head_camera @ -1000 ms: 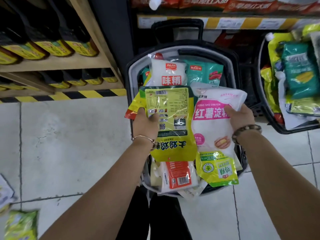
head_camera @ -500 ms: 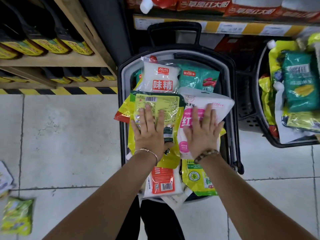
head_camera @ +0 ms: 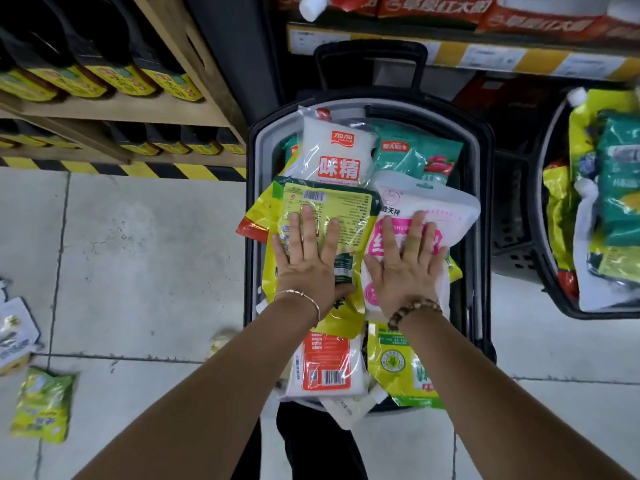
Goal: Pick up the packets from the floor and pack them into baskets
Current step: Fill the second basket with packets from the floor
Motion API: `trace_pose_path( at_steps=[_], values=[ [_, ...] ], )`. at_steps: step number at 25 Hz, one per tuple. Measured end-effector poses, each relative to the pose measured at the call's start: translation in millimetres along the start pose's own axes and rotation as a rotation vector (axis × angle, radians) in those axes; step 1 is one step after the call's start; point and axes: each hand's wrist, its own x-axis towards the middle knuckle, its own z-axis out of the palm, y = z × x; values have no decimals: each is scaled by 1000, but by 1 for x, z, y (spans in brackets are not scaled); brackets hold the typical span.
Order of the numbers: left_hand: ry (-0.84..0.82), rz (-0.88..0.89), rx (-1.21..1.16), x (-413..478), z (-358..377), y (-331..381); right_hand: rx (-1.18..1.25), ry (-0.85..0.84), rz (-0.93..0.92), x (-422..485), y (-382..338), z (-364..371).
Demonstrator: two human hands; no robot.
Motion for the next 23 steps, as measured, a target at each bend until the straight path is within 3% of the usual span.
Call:
trace_pose_path(
  at_steps=[3,5,7,9,13,23],
  values=[
    [103,84,-124,-5,-2,-6,87,152,3,0,-2,-4],
    [266,121,-366,-13,-8,-17,216,322,-120,-2,-13,-10],
    [492,75,-591,-22,-13,-35,327,429,-279,-4,-32,-18],
    [589,-39,-785,-34,-18,-60,358,442,-397,-6,-61,-25],
    [676,-219,-1026,-68,-19,-133,398,371,-500,-9,-141,-28],
    [745,-719,-1148,-219,66,-367,311,-104,-586,-75,-397,51]
  ],
)
